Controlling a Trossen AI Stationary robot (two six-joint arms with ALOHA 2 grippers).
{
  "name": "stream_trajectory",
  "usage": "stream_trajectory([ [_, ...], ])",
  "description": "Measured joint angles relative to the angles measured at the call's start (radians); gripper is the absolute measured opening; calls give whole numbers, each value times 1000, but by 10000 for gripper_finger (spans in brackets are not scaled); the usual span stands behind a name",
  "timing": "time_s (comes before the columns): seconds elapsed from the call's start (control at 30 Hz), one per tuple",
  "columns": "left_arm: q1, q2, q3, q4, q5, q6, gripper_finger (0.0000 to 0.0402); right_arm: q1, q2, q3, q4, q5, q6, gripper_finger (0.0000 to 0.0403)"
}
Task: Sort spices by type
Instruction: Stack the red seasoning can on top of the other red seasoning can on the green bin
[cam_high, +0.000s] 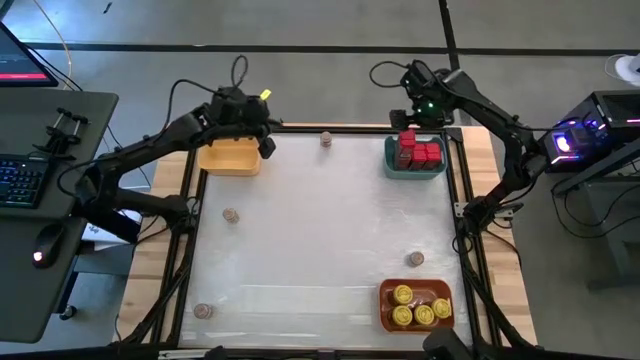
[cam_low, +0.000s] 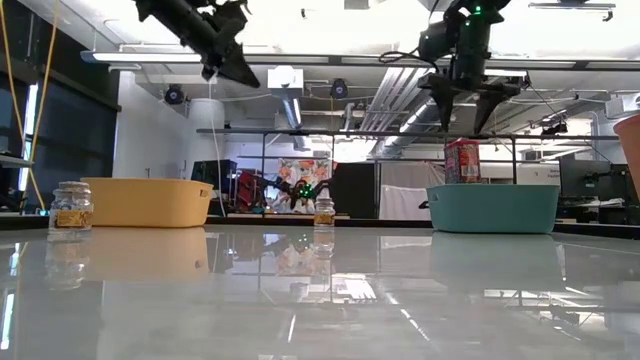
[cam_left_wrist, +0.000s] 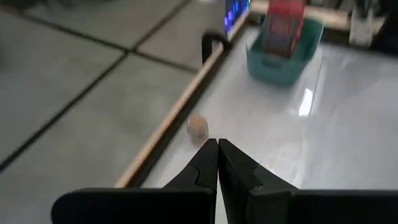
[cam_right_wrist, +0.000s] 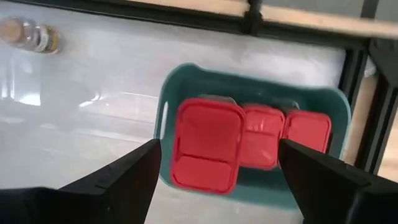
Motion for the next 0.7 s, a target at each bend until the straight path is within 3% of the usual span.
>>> stream_trajectory([
  [0.13, 0, -38, 0, 71, 0, -26, 0, 0, 0, 0, 30, -8, -48, 319],
  [0.23, 0, -61, 0, 103, 0, -51, 0, 0, -4, 1, 92, -78, -121, 315],
  [0.37, 0, -71, 0, 105, -9, -94, 0, 41, -14, 50, 222, -108, -162, 278],
  [0.5, 0, -68, 0, 107, -31, -124, 0, 85, 6, 54, 311, -109, -212, 182],
  [0.63, 0, -63, 0, 108, -39, -149, 0, 109, 63, 54, 267, -112, -263, 37],
  [0.7, 0, -61, 0, 107, -42, -157, 0, 127, 90, 53, 260, -110, -298, 17],
])
